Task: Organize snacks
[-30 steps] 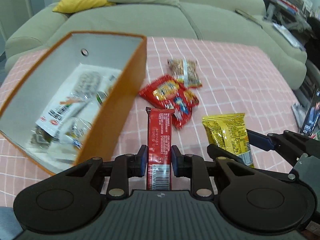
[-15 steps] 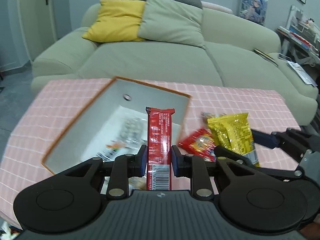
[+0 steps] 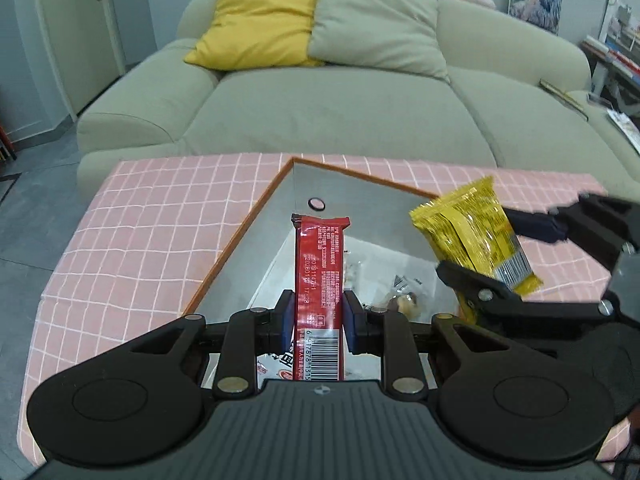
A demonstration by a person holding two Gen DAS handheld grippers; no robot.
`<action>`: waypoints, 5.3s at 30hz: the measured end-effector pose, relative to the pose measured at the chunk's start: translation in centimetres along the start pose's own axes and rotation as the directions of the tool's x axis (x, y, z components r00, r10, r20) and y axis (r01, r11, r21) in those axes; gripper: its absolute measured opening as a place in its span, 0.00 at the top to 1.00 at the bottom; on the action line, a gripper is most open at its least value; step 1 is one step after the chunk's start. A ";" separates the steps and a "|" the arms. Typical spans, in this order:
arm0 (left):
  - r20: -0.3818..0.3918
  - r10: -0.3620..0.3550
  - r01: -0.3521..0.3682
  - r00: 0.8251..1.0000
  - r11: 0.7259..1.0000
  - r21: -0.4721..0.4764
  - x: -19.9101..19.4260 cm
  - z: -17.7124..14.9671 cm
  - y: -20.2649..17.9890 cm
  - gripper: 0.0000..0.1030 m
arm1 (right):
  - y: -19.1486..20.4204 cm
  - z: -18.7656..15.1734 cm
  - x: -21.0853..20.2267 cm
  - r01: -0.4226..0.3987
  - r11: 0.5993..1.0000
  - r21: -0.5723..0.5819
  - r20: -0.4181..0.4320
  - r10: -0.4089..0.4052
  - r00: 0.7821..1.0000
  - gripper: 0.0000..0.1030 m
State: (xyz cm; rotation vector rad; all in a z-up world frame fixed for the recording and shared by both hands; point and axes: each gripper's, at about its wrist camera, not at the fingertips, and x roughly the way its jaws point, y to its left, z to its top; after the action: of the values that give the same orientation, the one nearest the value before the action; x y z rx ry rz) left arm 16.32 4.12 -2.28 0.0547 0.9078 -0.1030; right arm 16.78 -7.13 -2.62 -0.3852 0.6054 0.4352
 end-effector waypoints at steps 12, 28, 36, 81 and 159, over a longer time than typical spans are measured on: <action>-0.160 -0.031 0.034 0.987 0.999 0.020 6.6 -1.0 0.9 0.74 | 0.3 -0.2 8.3 -0.069 0.991 -0.117 -0.199 0.044 0.979 0.51; -0.242 -0.028 0.031 0.970 0.999 0.012 10.4 -1.6 1.4 0.74 | 0.7 -1.4 11.9 -0.165 0.983 -0.075 -0.331 0.131 0.935 0.52; -0.260 -0.004 0.015 0.966 0.999 0.040 10.2 -1.8 1.3 0.69 | 0.8 -1.1 11.9 -0.210 0.976 -0.055 -0.383 0.174 0.907 0.39; 0.148 -0.172 0.171 0.974 0.985 0.019 -3.1 -9.1 -13.1 0.49 | -5.8 -18.6 -8.9 0.252 0.935 0.251 -0.130 -0.225 0.966 0.14; -0.228 -0.080 0.068 0.970 0.996 -0.058 11.0 -8.6 -15.0 0.72 | -9.5 -23.7 -1.5 -0.052 0.978 0.200 -0.215 0.096 0.972 0.97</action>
State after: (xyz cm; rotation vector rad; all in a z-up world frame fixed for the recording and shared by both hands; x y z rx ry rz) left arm 14.65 -10.77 -16.31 -0.0143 1.1444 -0.1453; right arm 9.52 -26.61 -17.59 -0.2272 0.8772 0.4031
